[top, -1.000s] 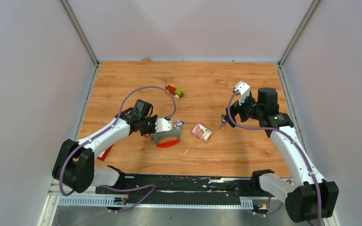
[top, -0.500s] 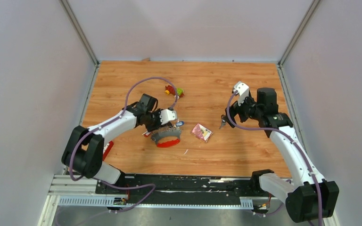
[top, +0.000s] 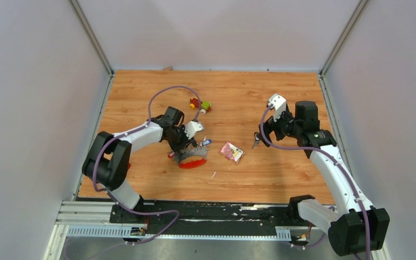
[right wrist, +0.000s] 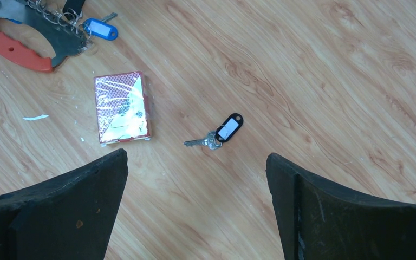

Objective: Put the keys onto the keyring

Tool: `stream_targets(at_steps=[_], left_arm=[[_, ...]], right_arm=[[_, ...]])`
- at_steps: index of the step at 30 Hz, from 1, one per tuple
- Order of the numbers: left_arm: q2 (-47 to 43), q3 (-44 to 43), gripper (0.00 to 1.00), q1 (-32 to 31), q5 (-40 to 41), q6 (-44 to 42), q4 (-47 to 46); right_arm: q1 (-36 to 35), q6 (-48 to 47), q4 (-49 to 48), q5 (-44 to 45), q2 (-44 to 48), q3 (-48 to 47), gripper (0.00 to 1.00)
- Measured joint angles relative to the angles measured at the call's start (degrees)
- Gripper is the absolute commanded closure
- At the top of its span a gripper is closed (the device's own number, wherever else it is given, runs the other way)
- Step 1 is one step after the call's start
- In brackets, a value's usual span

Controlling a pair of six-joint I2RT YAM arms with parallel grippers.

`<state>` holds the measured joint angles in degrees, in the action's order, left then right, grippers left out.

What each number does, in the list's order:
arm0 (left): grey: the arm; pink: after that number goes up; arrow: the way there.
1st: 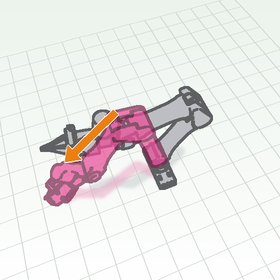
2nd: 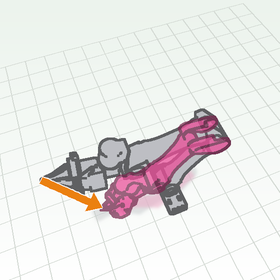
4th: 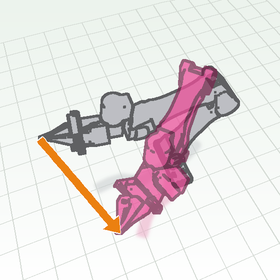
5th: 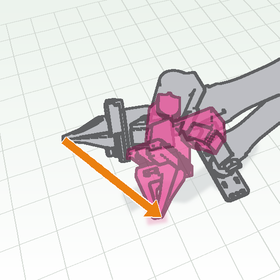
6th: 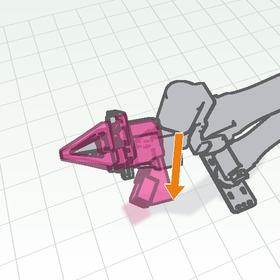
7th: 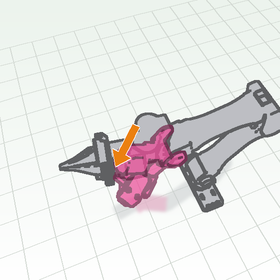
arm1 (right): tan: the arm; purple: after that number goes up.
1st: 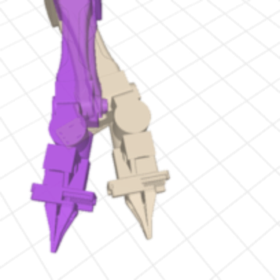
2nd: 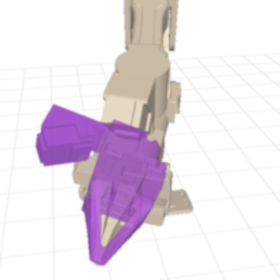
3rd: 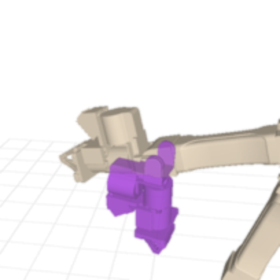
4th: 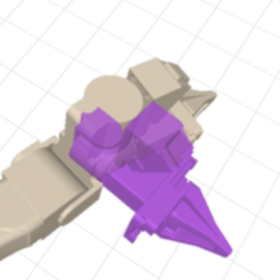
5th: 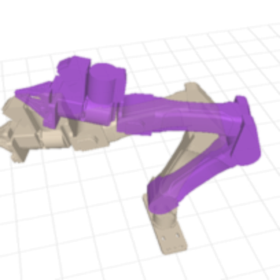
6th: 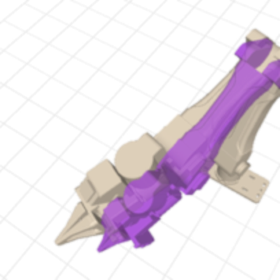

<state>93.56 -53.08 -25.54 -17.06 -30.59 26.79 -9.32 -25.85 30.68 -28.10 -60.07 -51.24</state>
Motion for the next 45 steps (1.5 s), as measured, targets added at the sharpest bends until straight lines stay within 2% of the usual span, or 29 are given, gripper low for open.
stream_targets(at_steps=[7,14,17,25,30,38,45], left_arm=[[-0.1,0.0,0.91,0.7,-2.5,1.0,0.9],[-4.3,0.0,0.94,1.7,-3.7,0.7,2.1],[-8.1,0.3,1.00,2.0,-3.9,0.2,2.1],[-14.7,1.5,1.00,2.4,-8.9,-3.2,2.8],[-19.3,1.6,1.00,2.3,-15.8,-6.6,5.7],[-26.2,-0.8,1.00,-1.3,-21.9,-8.7,8.8],[-32.2,-1.1,1.00,-5.6,-22.1,-6.8,6.8]], right_arm=[[0.0,-0.3,0.0,0.8,-0.9,0.0,0.00],[0.0,-0.3,0.1,1.0,-1.0,0.0,0.00],[0.0,-0.4,0.1,1.0,-1.0,0.0,0.00],[-0.4,-0.4,0.2,0.3,-1.0,0.0,0.01],[-1.8,-0.5,0.5,-6.1,-0.9,-0.1,0.00],[-13.2,-1.9,-0.3,-18.7,-2.3,-6.8,0.08],[-20.0,-0.5,-4.5,-23.6,-11.0,-8.0,0.09]])
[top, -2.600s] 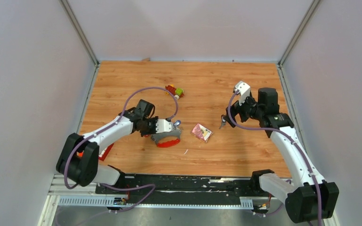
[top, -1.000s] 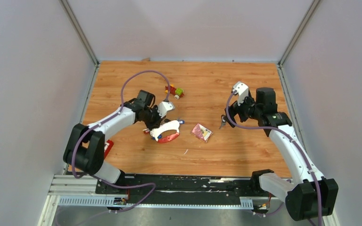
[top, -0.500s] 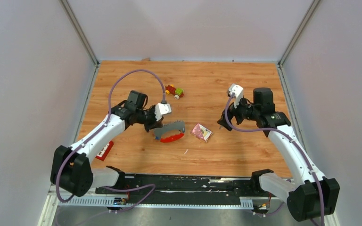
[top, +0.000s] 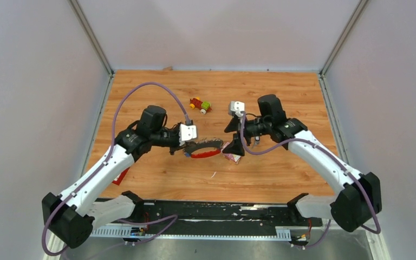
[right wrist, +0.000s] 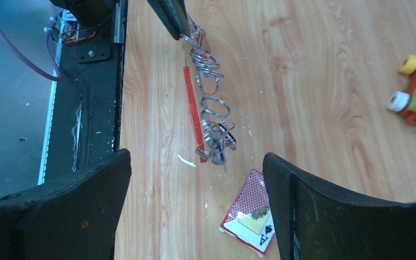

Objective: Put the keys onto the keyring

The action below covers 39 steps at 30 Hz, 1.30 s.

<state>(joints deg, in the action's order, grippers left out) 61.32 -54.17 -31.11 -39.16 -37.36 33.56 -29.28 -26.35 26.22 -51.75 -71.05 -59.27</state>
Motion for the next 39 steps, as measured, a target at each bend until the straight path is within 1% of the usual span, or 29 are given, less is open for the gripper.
stream_targets(at_steps=[3,6,10,13,14,15,16,17,20,24,25,27,28,29,30,32,35,37,39], left_arm=[[-1.6,0.0,1.00,-1.0,0.0,0.7,-0.8],[-2.1,0.0,1.00,-1.4,-0.3,1.0,-1.7],[-2.1,0.3,1.00,-1.6,-1.1,1.1,-2.6],[-2.1,1.0,1.00,-1.8,-1.5,1.1,-3.4],[-2.1,1.4,1.00,-1.9,-1.6,1.1,-3.7],[-2.2,1.9,1.00,-1.9,-1.7,1.1,-4.0],[-2.2,2.5,1.00,-1.9,-1.7,1.1,-4.3],[-2.2,3.2,1.00,-1.9,-1.8,1.0,-4.5],[-2.3,4.9,1.00,-1.9,-1.4,0.8,-5.4],[-2.7,5.6,1.00,-1.9,-1.0,0.6,-6.7],[-2.9,5.6,0.96,-1.9,-1.0,0.6,-7.2],[-3.2,5.6,0.74,-1.9,-1.4,0.7,-8.3],[-3.5,5.4,0.54,-1.9,-1.4,0.5,-8.8],[-3.7,5.0,0.31,-2.1,-1.5,0.4,-8.7],[-3.9,4.3,0.25,-2.1,-1.5,-0.1,-8.0],[-4.1,2.1,0.22,-2.1,-1.4,-1.2,-5.7],[-4.3,-2.1,0.21,-2.1,-1.1,-2.7,-2.7],[-4.5,-5.3,0.23,-2.1,-1.1,-4.0,-1.0],[-4.7,-7.6,0.26,-2.1,-1.3,-5.0,0.0]], right_arm=[[-1.0,0.5,-0.7,-0.4,-3.5,0.0,0.09],[-2.1,0.6,-0.9,-0.5,-5.3,0.0,0.15],[-4.6,0.1,-1.2,-0.4,-7.6,-0.8,0.35],[-6.8,-0.2,-1.2,-0.3,-10.4,-2.7,0.52],[-7.2,-0.4,-1.3,-0.2,-11.2,-3.2,0.61],[-7.7,-0.4,-1.2,-0.2,-12.2,-3.8,0.73],[-8.0,-0.5,-1.2,0.0,-13.1,-4.4,0.93],[-8.3,-0.6,-1.2,0.3,-13.9,-5.0,1.00],[-8.6,-0.3,-0.8,1.1,-14.9,-5.4,1.00],[-8.9,-0.3,-0.6,3.1,-14.0,-5.1,1.00],[-8.9,-0.3,-0.8,3.7,-13.3,-4.8,1.00],[-8.9,-0.3,-0.9,5.0,-11.1,-4.0,1.00],[-9.0,-0.3,-0.9,5.8,-9.6,-3.6,1.00],[-9.0,-0.3,-0.8,6.7,-8.1,-3.1,1.00],[-8.9,-0.3,-0.8,7.9,-6.4,-2.7,1.00],[-8.8,-0.3,-0.9,9.4,-3.5,-2.0,1.00],[-8.5,-0.3,-1.7,10.5,0.4,-1.0,1.00],[-8.5,0.0,-2.6,10.7,2.2,-0.2,1.00],[-8.5,0.3,-3.7,10.8,3.6,0.6,1.00]])
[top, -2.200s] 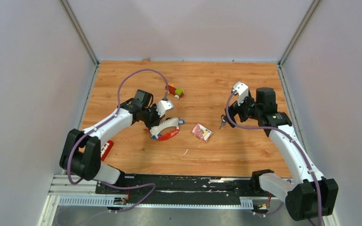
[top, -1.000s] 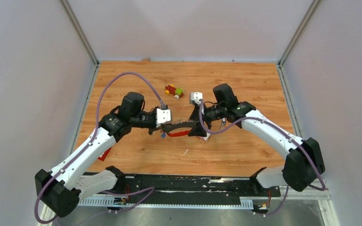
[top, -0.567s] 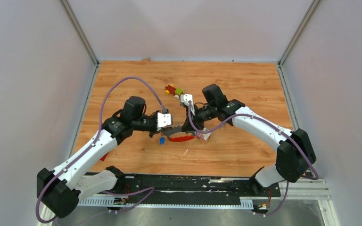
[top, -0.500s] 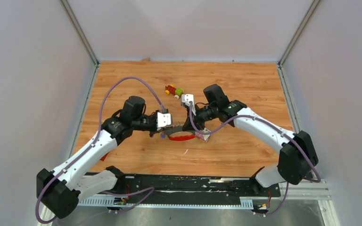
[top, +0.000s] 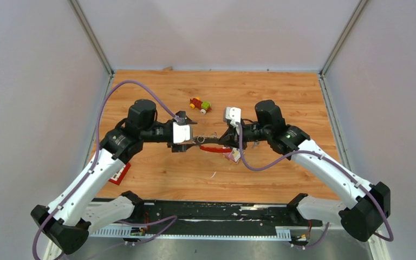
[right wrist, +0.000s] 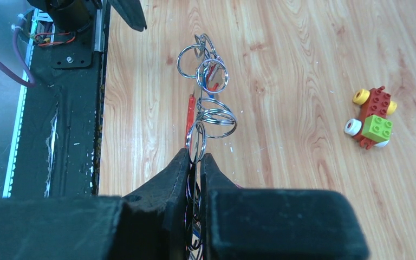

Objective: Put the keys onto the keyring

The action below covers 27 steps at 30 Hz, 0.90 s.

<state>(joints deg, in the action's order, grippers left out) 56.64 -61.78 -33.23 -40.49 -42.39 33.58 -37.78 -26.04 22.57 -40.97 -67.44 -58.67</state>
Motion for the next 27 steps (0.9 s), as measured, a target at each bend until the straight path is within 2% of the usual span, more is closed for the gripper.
stream_targets(at_steps=[4,10,14,18,23,27], left_arm=[[0.3,-0.8,0.41,0.0,-1.6,-0.8,0.5],[2.7,0.4,0.41,0.0,-5.0,-3.4,1.2],[3.0,1.6,0.52,0.0,-5.9,-7.1,2.2],[3.6,1.5,0.53,-0.1,-5.9,-10.5,2.5],[3.9,1.9,0.48,-1.6,-4.2,-17.1,4.6],[2.9,5.1,0.55,-3.3,-2.1,-22.2,5.3]], right_arm=[[0.0,0.4,-1.0,0.0,0.9,0.8,1.00],[0.0,0.5,-1.2,-1.0,0.9,1.5,1.00],[0.0,0.1,-1.0,-2.8,0.9,1.5,1.00],[0.0,-0.5,-0.8,-4.4,0.2,1.5,1.00],[0.0,-0.6,-0.3,-5.7,-0.9,1.5,1.00],[0.0,-0.6,-0.1,-6.4,-1.2,1.5,1.00]])
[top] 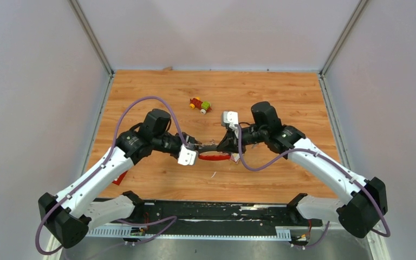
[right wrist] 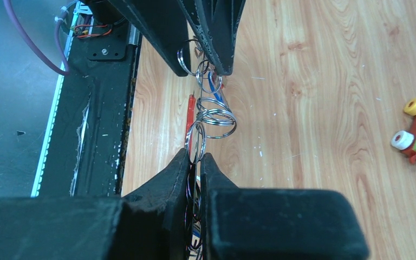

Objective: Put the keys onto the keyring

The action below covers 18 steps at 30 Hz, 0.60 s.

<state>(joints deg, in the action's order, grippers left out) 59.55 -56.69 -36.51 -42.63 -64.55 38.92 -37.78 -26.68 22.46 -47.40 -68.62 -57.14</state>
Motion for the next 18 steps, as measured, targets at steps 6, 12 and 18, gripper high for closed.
stream_targets(at_steps=[6,12,18], left_arm=[[-0.2,0.9,0.60,-0.3,2.0,-2.8,0.0],[-0.9,0.3,0.39,-0.3,4.0,-5.1,2.4],[-1.3,-3.3,0.42,-0.3,5.0,-7.2,5.8]], right_arm=[[0.0,0.0,0.7,-0.5,-1.5,0.0,1.00],[0.0,-0.6,1.2,-0.6,-1.9,0.0,1.00],[0.0,-1.7,1.9,-0.6,-2.8,0.0,1.00]])
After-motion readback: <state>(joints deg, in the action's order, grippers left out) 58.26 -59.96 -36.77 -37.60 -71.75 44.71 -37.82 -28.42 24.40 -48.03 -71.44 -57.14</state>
